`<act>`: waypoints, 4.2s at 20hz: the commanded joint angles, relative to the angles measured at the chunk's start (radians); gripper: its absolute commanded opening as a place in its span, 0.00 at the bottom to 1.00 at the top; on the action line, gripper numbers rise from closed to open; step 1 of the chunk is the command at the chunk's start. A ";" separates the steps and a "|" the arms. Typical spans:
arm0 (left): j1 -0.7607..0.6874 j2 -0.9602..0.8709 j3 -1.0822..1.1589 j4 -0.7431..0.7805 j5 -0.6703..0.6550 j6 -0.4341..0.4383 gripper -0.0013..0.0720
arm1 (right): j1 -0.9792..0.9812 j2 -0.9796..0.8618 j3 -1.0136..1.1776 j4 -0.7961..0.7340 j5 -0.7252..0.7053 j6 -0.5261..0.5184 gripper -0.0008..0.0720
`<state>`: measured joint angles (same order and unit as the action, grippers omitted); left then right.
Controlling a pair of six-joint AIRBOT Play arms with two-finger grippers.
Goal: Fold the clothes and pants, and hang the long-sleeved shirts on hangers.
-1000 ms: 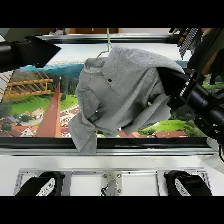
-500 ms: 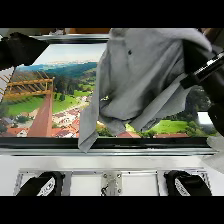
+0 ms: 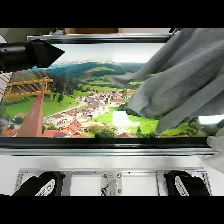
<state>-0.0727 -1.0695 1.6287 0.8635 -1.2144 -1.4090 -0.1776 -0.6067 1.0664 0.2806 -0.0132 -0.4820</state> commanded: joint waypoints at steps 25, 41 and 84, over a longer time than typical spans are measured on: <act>-0.081 -0.072 0.000 0.010 -0.003 -0.001 0.03 | -0.534 -0.351 0.639 -0.158 -0.199 -0.020 0.03; -0.076 -0.072 0.000 0.009 -0.060 0.000 0.03 | -0.509 -0.385 0.620 0.233 -0.676 -0.294 0.05; 0.016 -0.072 0.000 0.009 -0.173 0.042 0.04 | 0.530 -0.728 0.620 2.032 -1.233 -1.556 0.84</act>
<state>-0.0574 -1.1416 1.6283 0.8726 -1.3880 -1.3678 0.3485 -1.3170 1.6852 2.2520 -1.2263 -2.0022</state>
